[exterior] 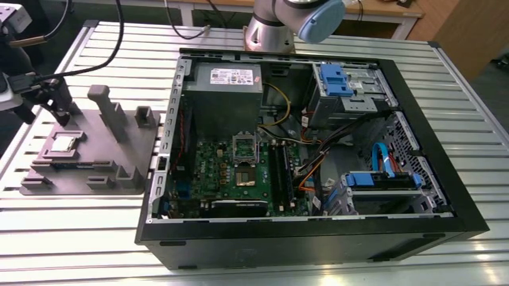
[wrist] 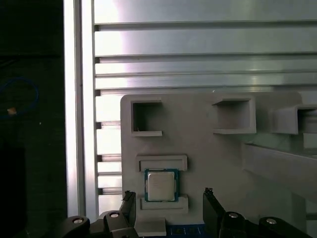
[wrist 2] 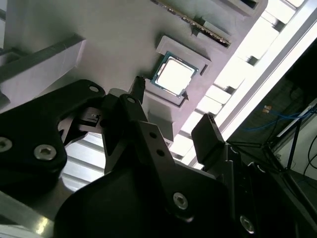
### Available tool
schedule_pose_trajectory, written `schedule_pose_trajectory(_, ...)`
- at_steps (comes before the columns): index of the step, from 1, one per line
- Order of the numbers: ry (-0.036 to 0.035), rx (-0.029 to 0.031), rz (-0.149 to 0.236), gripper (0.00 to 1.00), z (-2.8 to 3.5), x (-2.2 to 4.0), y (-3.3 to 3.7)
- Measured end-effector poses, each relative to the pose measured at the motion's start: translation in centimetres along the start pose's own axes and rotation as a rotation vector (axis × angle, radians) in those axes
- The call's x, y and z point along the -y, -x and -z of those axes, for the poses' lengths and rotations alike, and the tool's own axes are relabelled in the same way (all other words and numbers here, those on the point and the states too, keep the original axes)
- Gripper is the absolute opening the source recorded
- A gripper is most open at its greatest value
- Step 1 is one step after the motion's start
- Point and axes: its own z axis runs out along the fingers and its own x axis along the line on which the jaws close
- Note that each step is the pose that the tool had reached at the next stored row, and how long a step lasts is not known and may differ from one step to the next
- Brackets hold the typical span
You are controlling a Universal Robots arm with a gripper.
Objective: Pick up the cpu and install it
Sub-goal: 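Pick up the cpu and move it towards the insertion slot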
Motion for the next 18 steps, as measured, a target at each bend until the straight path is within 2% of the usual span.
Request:
schedule_pose_trajectory(8,0.0001,-0.0002,0.0,0.65,-1.32,0.4,0.0)
schedule_pose_trajectory(11,0.0002,-0.0002,0.0,0.65,-1.65,0.48,0.0)
schedule_pose_trajectory(18,0.0001,-0.0001,0.0,0.65,-2.88,0.59,-0.03)
